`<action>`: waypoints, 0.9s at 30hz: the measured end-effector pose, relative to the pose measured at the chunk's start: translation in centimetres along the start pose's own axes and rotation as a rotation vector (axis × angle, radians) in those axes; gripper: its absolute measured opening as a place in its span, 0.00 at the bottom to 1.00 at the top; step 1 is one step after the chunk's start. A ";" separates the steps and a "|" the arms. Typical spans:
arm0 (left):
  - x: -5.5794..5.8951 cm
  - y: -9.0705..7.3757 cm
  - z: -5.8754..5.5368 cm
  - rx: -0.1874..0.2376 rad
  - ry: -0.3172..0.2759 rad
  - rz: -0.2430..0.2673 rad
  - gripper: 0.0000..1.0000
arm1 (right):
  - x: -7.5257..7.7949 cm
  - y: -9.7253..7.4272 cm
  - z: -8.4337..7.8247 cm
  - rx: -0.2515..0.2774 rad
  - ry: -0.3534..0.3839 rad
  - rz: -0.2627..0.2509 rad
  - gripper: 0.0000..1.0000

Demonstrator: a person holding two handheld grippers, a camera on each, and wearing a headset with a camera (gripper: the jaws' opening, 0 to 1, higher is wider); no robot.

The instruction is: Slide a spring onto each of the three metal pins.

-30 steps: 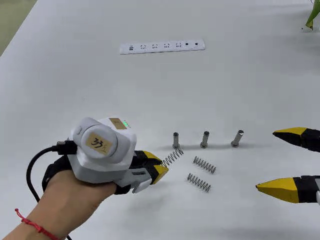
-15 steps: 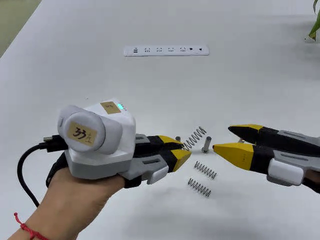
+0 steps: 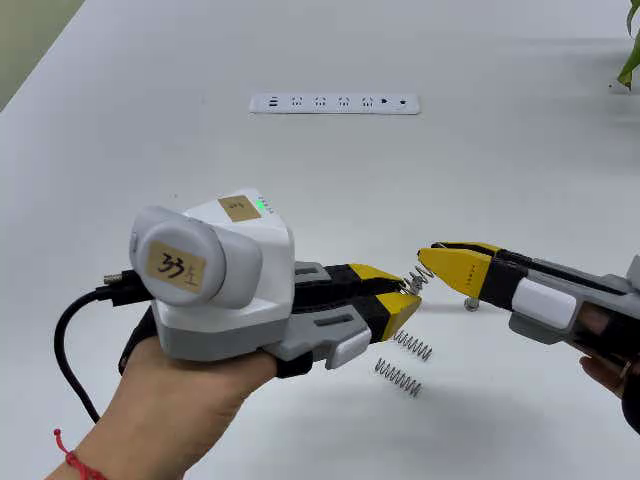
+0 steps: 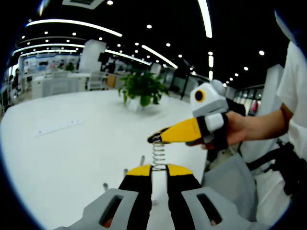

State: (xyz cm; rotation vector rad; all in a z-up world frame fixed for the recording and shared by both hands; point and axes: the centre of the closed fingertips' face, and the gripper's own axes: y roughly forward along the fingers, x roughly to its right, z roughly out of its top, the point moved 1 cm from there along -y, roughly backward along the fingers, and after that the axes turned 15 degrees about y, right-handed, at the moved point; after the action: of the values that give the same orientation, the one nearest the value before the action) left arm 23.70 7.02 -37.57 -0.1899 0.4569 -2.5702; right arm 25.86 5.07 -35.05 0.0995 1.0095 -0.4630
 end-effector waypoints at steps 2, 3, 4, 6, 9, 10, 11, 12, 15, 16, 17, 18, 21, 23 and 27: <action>0.1 0.0 0.1 0.003 0.001 -0.002 0.10 | -0.1 0.0 0.0 0.002 0.015 0.003 0.20; 0.1 0.1 0.2 0.007 -0.002 -0.003 0.10 | -0.1 0.0 0.1 0.007 0.021 0.006 0.18; 0.2 0.1 0.3 0.008 -0.002 -0.003 0.10 | -0.1 0.0 0.1 0.009 0.025 0.008 0.17; 0.2 0.1 0.3 0.010 -0.003 -0.003 0.10 | -0.1 0.0 0.1 0.009 0.028 0.007 0.15; 0.3 0.1 0.3 0.009 -0.007 -0.008 0.10 | -0.2 0.0 0.1 0.007 0.023 0.009 0.12; 0.3 0.1 0.3 0.009 -0.006 -0.008 0.10 | -0.3 0.0 0.1 0.005 0.021 0.009 0.12; 0.3 0.2 0.3 0.009 -0.009 -0.012 0.10 | -0.4 0.0 0.0 0.002 0.013 0.010 0.12; 0.4 0.2 0.3 0.010 -0.012 -0.015 0.10 | -0.4 0.0 0.0 0.002 0.008 0.010 0.12; 0.5 0.3 0.2 0.010 -0.022 -0.022 0.10 | -0.6 0.0 0.0 -0.008 -0.004 0.014 0.11; 0.6 0.4 0.2 0.011 -0.021 -0.025 0.10 | -0.6 0.0 0.0 -0.013 -0.013 0.013 0.11; 0.6 0.4 0.2 0.010 -0.020 -0.026 0.11 | -0.6 0.0 0.0 -0.017 -0.018 0.012 0.11; 0.6 0.5 0.1 0.010 -0.022 -0.028 0.11 | -0.6 0.0 0.0 -0.024 -0.033 0.008 0.11; 0.7 0.6 0.0 0.005 -0.020 -0.035 0.11 | -0.7 0.0 -0.2 -0.043 -0.066 0.002 0.11; 0.8 0.7 -0.1 0.004 -0.021 -0.040 0.11 | -0.7 0.0 -0.2 -0.054 -0.087 -0.003 0.11; 0.9 0.8 -0.3 -0.002 -0.024 -0.044 0.14 | -0.8 0.0 -0.4 -0.079 -0.131 -0.011 0.11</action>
State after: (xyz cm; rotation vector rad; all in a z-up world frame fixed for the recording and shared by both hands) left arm 23.30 5.97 -38.06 -0.2334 0.4510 -2.6073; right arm 25.17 5.46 -34.64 -0.0068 0.8990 -0.4337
